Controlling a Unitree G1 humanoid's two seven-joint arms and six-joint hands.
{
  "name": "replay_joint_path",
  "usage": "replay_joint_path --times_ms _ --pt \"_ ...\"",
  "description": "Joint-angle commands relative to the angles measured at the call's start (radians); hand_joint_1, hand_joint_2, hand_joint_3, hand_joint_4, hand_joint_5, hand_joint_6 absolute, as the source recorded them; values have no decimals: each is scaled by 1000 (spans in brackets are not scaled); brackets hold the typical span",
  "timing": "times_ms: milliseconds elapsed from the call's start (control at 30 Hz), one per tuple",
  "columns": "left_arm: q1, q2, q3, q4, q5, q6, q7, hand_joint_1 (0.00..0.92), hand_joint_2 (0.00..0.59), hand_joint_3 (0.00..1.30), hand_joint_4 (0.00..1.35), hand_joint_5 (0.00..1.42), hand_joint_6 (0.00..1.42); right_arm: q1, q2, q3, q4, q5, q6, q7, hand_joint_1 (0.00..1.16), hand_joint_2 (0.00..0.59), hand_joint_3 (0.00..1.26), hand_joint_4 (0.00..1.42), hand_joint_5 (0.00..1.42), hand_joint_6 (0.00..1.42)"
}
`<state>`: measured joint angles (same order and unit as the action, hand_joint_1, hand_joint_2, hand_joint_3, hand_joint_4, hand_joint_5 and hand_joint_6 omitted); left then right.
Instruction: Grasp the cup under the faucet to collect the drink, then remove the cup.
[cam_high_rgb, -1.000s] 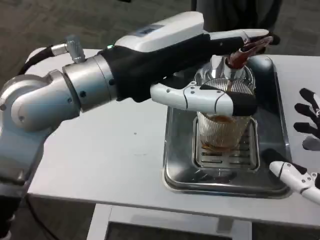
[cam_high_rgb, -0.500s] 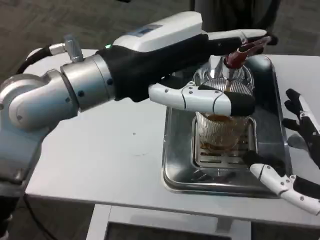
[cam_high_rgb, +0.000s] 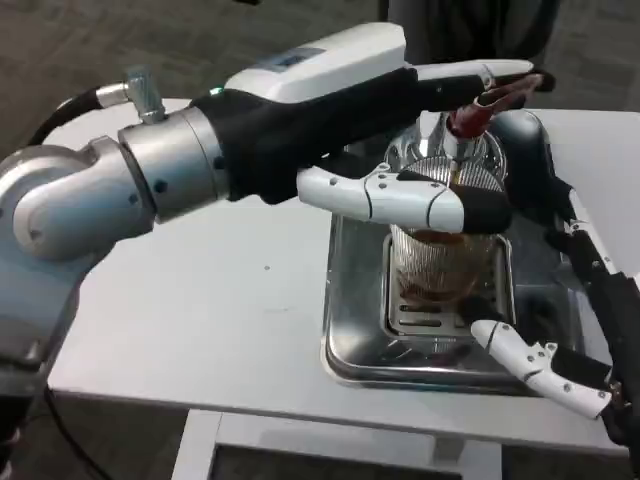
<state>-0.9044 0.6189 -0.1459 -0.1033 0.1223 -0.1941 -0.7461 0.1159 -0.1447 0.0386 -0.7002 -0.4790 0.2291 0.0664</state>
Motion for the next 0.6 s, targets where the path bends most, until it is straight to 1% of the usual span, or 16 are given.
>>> replay_joint_path --times_ms 33,300,433,467,600 --pt "32 26 -30 -22 18 12 -45 3 81 121 73 162 166 -10 21 26 22 -13 -7 -24 602 247 0 0 60 148" --pt "33 31 -32 -38 21 26 -47 27 84 121 73 162 161 -34 50 50 41 -45 14 -53 600 246 0 0 18 100" --pt "30 31 -35 -39 22 28 -49 36 84 121 73 162 160 -46 58 52 50 -54 22 -58 599 246 0 0 5 84" --pt "29 31 -35 -40 22 28 -49 54 84 121 73 162 160 -50 59 53 52 -56 24 -59 598 245 0 0 5 83" --pt "28 31 -38 -44 26 34 -50 61 84 121 73 162 160 -70 64 53 68 -50 34 -60 595 243 0 0 1 82"
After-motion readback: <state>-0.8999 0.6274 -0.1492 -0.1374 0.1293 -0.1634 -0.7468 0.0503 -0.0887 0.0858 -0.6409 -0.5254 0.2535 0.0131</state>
